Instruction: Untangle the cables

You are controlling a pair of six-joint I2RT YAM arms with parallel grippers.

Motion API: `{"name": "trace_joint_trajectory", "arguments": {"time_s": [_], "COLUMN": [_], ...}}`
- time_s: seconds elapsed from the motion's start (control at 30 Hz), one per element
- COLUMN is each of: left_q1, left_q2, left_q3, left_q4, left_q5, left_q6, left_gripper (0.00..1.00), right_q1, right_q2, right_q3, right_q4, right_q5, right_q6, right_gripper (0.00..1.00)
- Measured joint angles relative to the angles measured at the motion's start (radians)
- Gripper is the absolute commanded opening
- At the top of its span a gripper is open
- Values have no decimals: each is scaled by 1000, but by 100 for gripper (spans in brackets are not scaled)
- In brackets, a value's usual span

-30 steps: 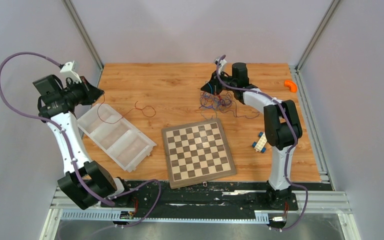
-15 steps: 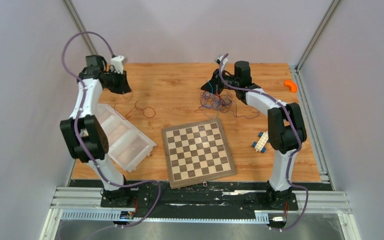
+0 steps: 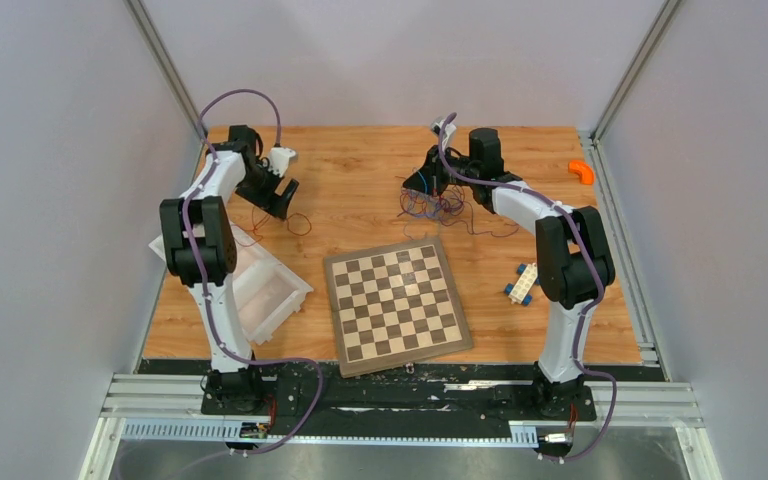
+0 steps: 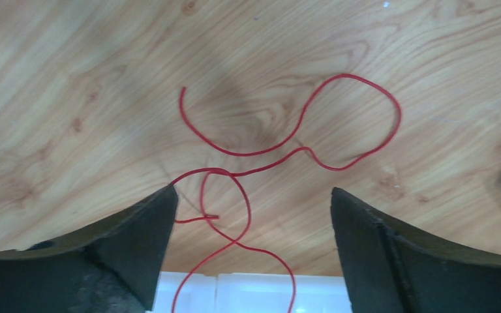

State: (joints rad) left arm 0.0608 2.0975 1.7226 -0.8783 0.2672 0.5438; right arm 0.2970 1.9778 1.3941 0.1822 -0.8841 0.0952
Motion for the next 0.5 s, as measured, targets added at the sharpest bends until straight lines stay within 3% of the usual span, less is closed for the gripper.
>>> {"name": "trace_joint_trajectory", "arguments": {"time_s": [0.1, 0.3, 0.5], "left_q1": [-8, -10, -15], "left_q2": [0, 25, 75], "left_q3": [-13, -22, -22], "left_q4": [33, 54, 63], "left_q5": [-62, -109, -112], "left_q6": [20, 47, 60], "left_gripper": [99, 82, 52], "right_q1": [0, 0, 0], "right_q2": [0, 0, 0], "right_q3": [0, 0, 0], "right_q4": [0, 0, 0], "right_q5": [-3, -9, -9], "right_q6": [0, 0, 0], "right_gripper": [0, 0, 0]}}
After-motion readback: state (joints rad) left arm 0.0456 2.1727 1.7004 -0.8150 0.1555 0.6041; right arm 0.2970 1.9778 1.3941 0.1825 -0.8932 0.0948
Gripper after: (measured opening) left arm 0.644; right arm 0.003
